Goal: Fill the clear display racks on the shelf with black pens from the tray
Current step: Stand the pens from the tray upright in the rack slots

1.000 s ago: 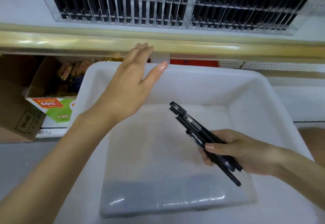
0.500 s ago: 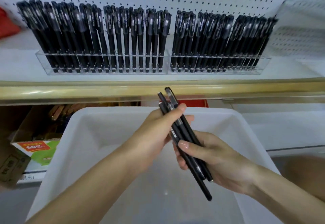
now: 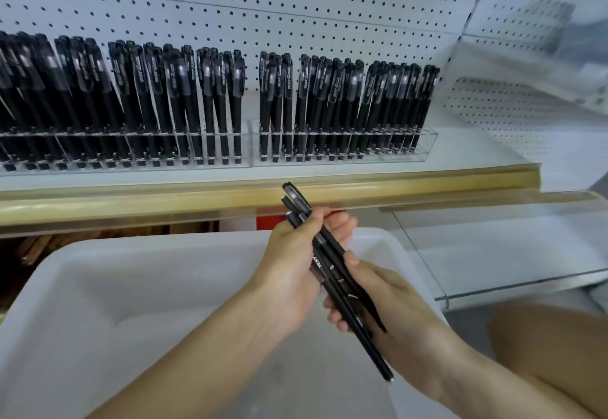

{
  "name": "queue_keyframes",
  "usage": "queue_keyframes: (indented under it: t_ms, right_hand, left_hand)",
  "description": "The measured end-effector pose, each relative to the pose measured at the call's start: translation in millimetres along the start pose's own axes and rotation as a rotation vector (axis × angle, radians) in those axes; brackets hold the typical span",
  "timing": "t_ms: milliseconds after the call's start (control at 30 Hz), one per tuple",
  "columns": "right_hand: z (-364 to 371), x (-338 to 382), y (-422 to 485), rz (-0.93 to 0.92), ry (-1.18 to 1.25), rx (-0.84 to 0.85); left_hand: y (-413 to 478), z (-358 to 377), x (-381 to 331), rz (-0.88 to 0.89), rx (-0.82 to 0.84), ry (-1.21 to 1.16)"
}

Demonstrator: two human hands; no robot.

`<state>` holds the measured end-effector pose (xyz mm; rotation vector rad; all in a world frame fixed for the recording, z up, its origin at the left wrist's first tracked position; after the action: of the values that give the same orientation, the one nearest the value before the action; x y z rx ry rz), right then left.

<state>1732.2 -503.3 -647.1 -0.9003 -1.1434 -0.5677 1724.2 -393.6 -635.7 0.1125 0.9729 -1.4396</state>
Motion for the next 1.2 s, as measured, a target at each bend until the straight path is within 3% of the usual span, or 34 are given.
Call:
queue_keyframes:
  t_ms: [133,300,733,933,1067,1200]
  right_hand:
    - [-11,-5,-2,0.008,0.013,-0.037]
    - [-21,-5,-9,-0.002,0.035,0.051]
    - [-89,36,5,-0.126,-0.114,0.164]
    - [-112,58,27,-0.235,0.148,0.114]
    - [-96,67,39,-0.275,0.227,0.266]
    - [-78,78,50,-0.304,0.116,0.322]
  left_hand:
    - [8,5,-3,0.024,-0.026,-0.115]
    - [9,5,-21,0.1,-0.008,-0.175]
    - [6,5,-73,0.247,0.083,-0.018]
    - [8,4,-67,0.224,0.12,0.075]
    - [13,4,-61,0.192,0.139,0.082]
    - [15,7,-63,0.18,0.163,0.114]
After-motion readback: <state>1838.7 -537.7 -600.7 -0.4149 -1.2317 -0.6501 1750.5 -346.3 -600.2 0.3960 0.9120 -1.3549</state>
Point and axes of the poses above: each hand's wrist, its own y-axis towards the middle knuckle, its own z-axis out of the palm, x = y × z, the point moved 4 cm from there along y, towards the middle knuckle, and after that the axes turned 7 degrees about -z, right-handed, at the moved point
